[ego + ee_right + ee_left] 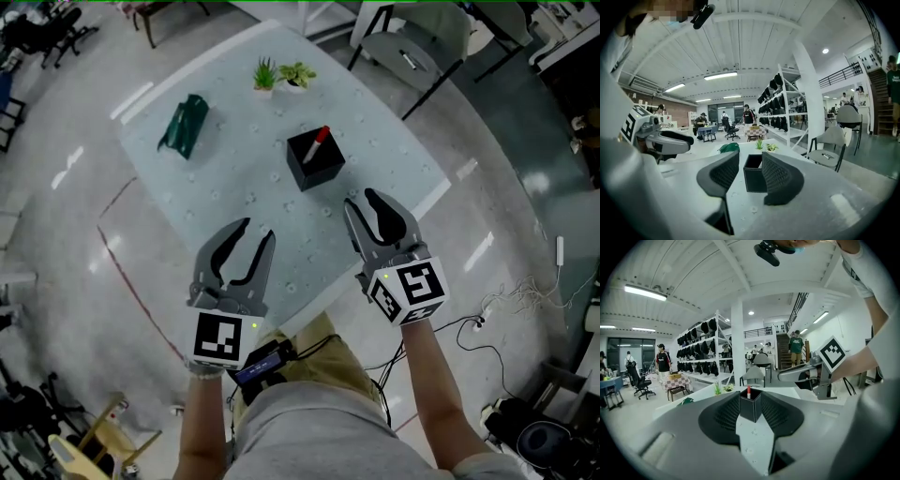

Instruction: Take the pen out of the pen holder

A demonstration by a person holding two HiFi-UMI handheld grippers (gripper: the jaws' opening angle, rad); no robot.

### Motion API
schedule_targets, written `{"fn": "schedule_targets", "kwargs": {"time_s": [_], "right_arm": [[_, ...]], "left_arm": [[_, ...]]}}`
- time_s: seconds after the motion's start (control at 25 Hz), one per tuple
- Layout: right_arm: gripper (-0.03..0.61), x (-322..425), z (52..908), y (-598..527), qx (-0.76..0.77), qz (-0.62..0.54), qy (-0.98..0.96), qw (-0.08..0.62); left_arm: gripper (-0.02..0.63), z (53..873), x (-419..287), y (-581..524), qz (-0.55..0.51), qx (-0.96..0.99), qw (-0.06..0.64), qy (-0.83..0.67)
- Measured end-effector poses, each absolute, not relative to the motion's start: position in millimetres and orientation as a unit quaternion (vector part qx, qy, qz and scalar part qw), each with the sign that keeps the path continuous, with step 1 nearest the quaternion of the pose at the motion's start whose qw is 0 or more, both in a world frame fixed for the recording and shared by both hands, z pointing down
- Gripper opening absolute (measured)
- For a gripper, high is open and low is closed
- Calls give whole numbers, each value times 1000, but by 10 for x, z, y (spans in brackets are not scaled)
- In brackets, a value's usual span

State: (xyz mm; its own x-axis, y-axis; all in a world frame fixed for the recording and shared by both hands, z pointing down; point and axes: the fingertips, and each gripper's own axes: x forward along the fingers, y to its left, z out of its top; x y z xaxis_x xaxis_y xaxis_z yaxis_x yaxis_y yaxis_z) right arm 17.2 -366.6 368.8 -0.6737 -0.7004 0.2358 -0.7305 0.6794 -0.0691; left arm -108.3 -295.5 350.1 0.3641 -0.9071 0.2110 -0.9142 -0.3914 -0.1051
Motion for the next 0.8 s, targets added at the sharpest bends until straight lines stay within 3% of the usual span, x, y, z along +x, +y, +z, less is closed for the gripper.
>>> {"fn": "schedule_targets", "kwargs": {"time_s": [0.8], "right_arm": [[152,-175,3989,-4647,341,80,-928,128]], "left_arm": [[135,3651,-1210,-3289,134,798,22,-587]]}}
